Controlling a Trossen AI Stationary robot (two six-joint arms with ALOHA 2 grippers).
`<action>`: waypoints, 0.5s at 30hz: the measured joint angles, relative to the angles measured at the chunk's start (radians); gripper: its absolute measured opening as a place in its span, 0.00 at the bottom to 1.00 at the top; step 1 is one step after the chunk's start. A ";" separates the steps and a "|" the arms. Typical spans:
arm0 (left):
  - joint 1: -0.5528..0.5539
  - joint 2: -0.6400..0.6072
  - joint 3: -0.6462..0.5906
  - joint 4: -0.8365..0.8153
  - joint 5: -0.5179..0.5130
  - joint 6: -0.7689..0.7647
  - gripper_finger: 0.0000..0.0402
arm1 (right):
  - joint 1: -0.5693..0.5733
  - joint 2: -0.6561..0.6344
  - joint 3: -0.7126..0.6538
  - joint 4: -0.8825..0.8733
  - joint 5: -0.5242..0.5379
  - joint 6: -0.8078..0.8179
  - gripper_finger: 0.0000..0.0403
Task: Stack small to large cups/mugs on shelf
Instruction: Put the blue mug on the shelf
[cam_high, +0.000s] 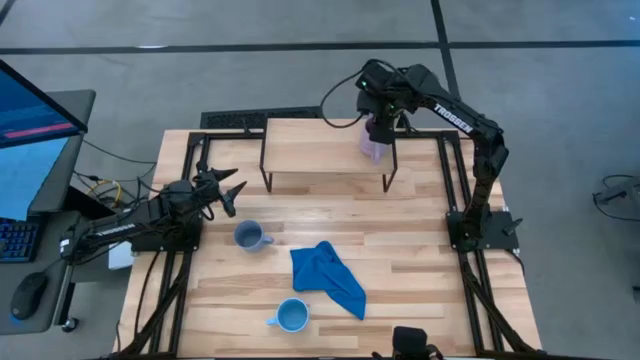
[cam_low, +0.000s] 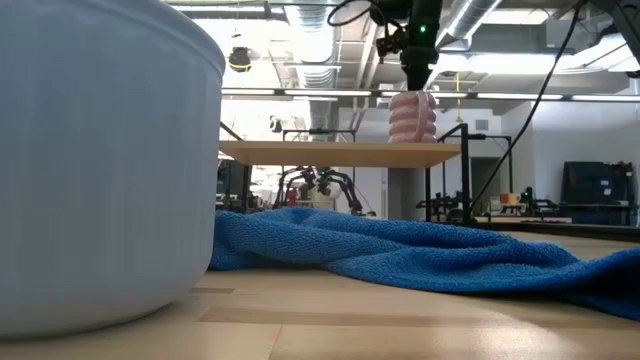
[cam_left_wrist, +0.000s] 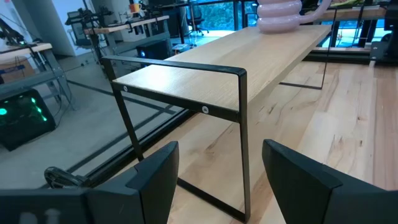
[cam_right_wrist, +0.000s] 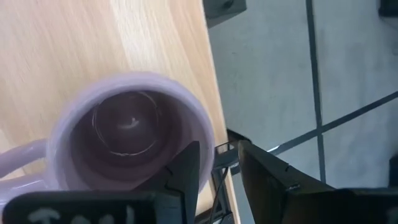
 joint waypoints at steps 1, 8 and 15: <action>0.000 0.000 0.000 0.000 0.000 0.000 0.56 | 0.000 0.000 0.014 -0.002 0.000 0.000 0.33; 0.000 0.000 0.000 0.000 0.000 -0.017 0.56 | 0.004 0.000 0.126 -0.046 0.004 0.000 0.33; 0.000 0.000 0.000 0.000 0.000 -0.016 0.56 | 0.053 0.000 0.219 -0.105 -0.001 0.059 0.32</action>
